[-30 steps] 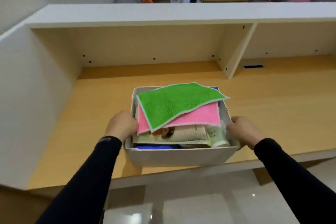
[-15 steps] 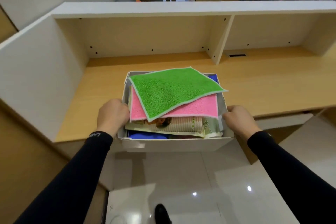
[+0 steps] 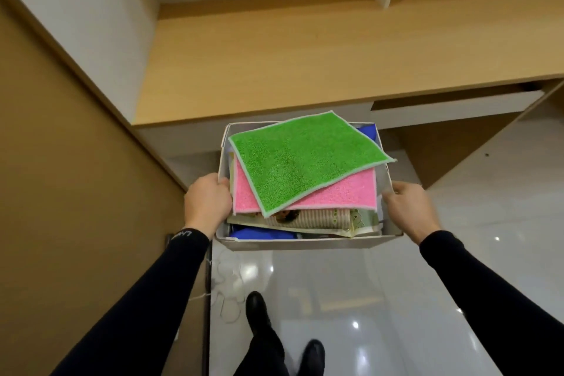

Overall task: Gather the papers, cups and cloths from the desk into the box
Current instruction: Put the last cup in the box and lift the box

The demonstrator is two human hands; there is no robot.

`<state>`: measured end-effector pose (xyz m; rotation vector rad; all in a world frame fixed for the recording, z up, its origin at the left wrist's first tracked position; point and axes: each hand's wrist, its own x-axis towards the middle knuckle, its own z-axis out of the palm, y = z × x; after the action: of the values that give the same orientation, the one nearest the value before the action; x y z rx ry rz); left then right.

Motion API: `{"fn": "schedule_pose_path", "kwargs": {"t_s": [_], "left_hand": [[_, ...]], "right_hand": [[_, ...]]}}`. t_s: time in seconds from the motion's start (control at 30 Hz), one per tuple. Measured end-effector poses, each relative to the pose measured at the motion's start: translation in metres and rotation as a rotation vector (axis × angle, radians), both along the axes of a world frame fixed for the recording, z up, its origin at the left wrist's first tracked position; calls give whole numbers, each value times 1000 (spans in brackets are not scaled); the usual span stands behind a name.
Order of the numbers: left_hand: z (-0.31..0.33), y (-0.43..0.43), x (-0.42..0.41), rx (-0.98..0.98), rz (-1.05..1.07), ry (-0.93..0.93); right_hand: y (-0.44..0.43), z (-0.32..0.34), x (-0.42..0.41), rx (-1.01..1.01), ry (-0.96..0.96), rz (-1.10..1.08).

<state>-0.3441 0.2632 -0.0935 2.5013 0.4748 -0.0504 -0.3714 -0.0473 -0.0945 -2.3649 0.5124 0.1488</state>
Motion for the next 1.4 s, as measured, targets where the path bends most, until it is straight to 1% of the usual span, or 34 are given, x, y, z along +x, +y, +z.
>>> {"fn": "schedule_pose_path", "kwargs": {"t_s": [0.23,0.3,0.43,0.57,0.73,0.87,1.07,1.33,1.4], "left_hand": [[-94,43,-11,-172,194,174],[-125,52,-2,-228,243,210],[-181,59,27,-252,277,252],[-244,64,64,-251,297,241],[-349,70,95,-293,394,215],[-425,73,98,-286,439,225],[-514,99,102,-309,465,226],[-638,143,120,-287,492,168],[-669,147,128,-269,460,149]], "right_hand": [[43,-78,20,-69,113,65],[54,-104,31,-107,140,78],[67,-165,57,-132,167,68],[75,-233,97,-111,161,46],[82,-329,142,-41,180,77],[89,-397,165,3,212,67],[120,-488,173,88,303,38],[172,-604,193,133,239,83],[176,-633,198,130,211,83]]}}
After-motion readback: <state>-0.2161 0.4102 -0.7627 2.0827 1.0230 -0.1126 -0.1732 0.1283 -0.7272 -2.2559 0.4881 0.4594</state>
